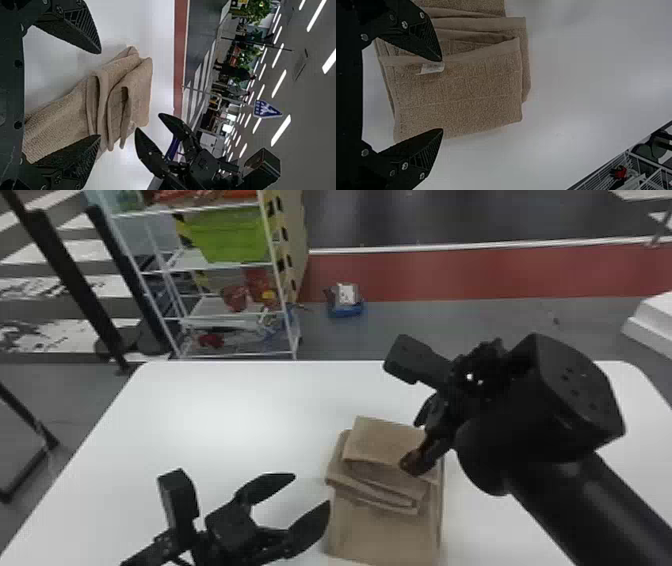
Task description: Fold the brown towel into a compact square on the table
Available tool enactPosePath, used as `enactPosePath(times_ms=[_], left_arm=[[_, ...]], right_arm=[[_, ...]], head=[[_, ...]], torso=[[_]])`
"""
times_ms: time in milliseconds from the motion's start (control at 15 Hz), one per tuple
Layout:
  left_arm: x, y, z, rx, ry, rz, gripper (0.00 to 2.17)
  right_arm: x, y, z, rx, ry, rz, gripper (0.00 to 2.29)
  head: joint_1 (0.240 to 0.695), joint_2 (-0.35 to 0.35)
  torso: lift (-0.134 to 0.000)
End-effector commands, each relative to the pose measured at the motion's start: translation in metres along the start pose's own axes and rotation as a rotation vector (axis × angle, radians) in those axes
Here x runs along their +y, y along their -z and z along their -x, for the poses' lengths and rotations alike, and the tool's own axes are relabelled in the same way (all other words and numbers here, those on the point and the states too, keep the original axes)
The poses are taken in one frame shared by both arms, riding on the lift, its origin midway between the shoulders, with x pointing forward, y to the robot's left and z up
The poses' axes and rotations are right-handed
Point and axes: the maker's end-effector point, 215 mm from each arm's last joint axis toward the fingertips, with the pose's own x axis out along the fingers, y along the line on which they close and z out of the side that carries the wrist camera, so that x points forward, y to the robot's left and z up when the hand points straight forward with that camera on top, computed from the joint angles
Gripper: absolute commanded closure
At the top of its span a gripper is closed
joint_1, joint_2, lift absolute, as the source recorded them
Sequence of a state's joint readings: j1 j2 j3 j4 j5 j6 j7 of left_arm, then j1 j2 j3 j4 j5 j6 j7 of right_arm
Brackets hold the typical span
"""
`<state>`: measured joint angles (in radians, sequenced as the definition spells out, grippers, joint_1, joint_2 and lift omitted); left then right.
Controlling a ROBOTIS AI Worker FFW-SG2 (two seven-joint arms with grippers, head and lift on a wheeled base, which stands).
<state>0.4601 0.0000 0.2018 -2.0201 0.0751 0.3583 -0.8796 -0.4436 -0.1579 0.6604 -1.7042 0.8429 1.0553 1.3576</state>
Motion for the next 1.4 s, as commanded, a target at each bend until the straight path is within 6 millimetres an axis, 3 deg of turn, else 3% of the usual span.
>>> enactPosePath(times_ms=[0, 600, 1333], left_arm=[[0.001, 0.000, 0.000, -0.002, -0.003, 0.002, 0.14], [0.003, 0.001, -0.001, -0.002, -0.007, 0.004, 0.14], [0.005, 0.002, -0.001, -0.007, -0.010, 0.000, 0.14]], right_arm=[[0.016, -0.005, -0.005, -0.010, -0.035, 0.029, 0.30], [0.050, -0.025, -0.022, -0.020, -0.098, 0.155, 0.30], [0.075, 0.000, -0.041, 0.055, -0.135, 0.195, 0.30]], head=[[0.695, 0.159], [0.695, 0.213], [0.695, 0.239]], torso=[[-0.124], [-0.124], [-0.124]])
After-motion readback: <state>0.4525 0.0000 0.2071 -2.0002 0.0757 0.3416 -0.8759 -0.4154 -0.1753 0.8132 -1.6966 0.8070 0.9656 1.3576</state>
